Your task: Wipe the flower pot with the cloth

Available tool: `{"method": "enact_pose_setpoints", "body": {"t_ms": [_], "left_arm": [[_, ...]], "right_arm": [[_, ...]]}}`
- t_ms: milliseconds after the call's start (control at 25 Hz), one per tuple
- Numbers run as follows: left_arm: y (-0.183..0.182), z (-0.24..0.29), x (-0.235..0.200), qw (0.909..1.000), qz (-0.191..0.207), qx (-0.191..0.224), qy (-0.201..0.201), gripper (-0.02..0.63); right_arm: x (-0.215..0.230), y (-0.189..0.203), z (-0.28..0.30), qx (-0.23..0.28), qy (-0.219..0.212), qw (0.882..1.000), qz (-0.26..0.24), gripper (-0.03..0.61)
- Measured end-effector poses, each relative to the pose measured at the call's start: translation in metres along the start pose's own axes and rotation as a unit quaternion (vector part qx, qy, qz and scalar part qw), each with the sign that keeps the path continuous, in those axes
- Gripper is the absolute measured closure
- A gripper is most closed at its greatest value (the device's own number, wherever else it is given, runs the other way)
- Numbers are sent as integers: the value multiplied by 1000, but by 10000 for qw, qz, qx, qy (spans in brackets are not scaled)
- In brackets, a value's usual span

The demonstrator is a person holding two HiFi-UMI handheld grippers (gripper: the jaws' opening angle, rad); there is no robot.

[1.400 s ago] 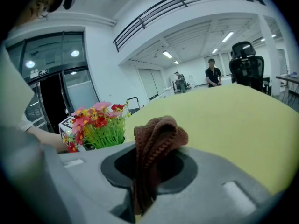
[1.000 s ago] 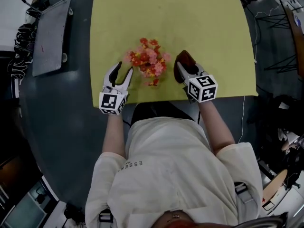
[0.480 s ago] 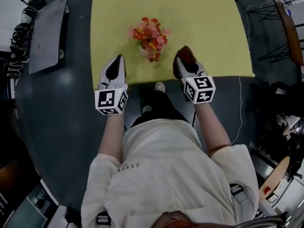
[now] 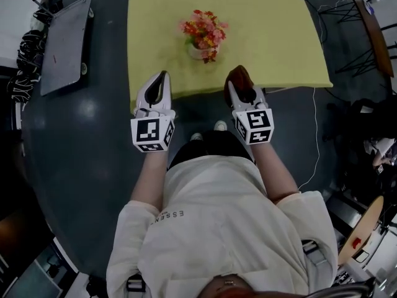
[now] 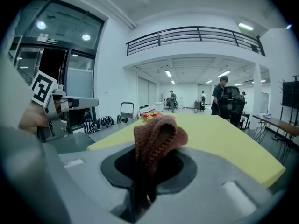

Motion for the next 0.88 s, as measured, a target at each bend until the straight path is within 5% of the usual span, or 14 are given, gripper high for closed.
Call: {"method": "enact_pose_setpoints", "body": {"t_ms": [200, 880], "left_arm": [[0, -13, 6, 9999, 165, 0, -2, 601], [2, -19, 15, 9998, -165, -40, 113, 601]], "right_arm": [[-7, 0, -13, 139, 62, 9998, 94, 518], [-6, 0, -19, 91, 10, 10000, -16, 520]]}}
Point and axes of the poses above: the fingertips, and each gripper's own axes: z forward along the fingers, x to its right, y out of its underside, the point moved 1 cm from there along -z, backward along the fingers, and after that the axes turned 13 degrees about z, right-handed, at the moved point
